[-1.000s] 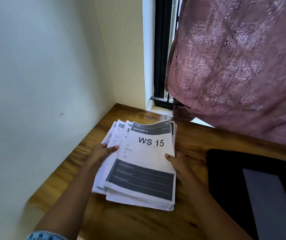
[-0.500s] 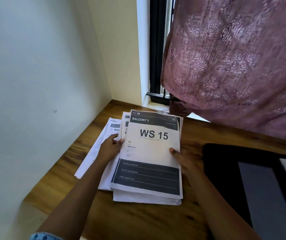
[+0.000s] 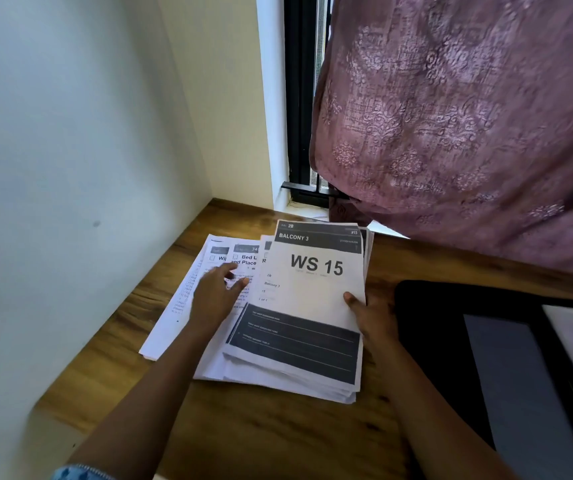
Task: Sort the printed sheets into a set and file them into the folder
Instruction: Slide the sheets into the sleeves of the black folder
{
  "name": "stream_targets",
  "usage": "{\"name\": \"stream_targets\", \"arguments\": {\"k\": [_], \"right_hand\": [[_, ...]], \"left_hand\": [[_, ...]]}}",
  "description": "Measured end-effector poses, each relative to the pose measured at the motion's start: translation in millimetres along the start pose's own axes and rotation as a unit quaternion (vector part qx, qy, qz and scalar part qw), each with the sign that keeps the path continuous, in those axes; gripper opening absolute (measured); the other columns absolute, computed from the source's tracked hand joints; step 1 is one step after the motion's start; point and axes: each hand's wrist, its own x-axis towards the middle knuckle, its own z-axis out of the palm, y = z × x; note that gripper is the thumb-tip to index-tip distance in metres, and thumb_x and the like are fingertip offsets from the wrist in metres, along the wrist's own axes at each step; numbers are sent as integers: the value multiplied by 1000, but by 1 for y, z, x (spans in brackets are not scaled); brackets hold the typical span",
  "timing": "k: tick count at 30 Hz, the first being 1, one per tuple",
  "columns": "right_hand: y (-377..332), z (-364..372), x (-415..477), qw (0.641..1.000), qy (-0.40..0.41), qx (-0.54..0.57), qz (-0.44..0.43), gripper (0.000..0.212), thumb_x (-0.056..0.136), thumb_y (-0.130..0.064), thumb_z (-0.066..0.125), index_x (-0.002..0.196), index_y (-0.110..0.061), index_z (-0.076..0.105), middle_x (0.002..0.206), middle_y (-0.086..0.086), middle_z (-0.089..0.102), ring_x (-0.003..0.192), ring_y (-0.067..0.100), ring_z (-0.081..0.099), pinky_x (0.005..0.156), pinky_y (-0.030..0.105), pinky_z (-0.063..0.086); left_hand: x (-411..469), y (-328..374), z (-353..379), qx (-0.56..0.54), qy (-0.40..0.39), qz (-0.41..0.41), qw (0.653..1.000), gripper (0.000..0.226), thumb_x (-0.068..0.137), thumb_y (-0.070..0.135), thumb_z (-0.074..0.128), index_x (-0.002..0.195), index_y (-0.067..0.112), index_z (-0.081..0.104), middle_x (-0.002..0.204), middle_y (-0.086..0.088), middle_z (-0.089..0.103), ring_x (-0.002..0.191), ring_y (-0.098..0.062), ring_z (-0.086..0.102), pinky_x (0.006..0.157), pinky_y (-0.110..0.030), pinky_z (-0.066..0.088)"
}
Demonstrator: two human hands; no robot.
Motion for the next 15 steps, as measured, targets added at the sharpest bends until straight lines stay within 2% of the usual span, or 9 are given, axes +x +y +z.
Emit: {"name": "stream_targets", "arguments": {"k": [2,4,6,9,12,15], "right_hand": [[-1,1,-1,1000,-9,29,-3,34,90,-32,63,117,-12,60,117,7,62,93,23,55,87,35,45],[-3,0,-3,999,-22,36,-4,35,90,-30,63,119,-10,58,113,5,59,94,23,53,85,33,42],[-3,-2,-4,999,-33,-9,-13,38,92,-31,61,122,-9,57,111,2,56,103,27,55,88,31,41],[-3,-9,0,997,-19,-75,-25,37,92,-31,60,122,-9,58,123,8,61,108,34,58,97,42,46],[-3,-20,7,990,-11,-137,-39,37,94,-26,58,123,-3,56,125,17,59,110,38,57,96,42,46],[3,-28,10,984,-22,-171,-35,38,94,-27,57,125,-4,54,127,15,58,111,36,57,94,40,46]], "left_hand": [[3,14,5,-117,-83,-98,985,40,93,37,60,127,15,59,119,-8,66,102,-24,63,91,-37,50],[6,20,7,-217,-120,-169,954,32,95,27,59,122,10,62,121,-9,66,98,-22,65,86,-36,53],[7,24,6,-253,-124,-191,940,26,92,17,63,116,5,65,114,-10,68,89,-21,66,71,-30,53],[9,23,4,-316,-113,-230,914,20,85,13,71,102,2,67,100,-10,70,75,-21,68,60,-29,52],[14,13,4,-324,-93,-243,909,17,81,12,75,95,5,68,100,-13,72,78,-25,71,72,-39,58],[14,9,6,-271,-88,-218,934,18,79,16,78,93,10,70,102,-13,73,82,-25,72,84,-45,57]]}}
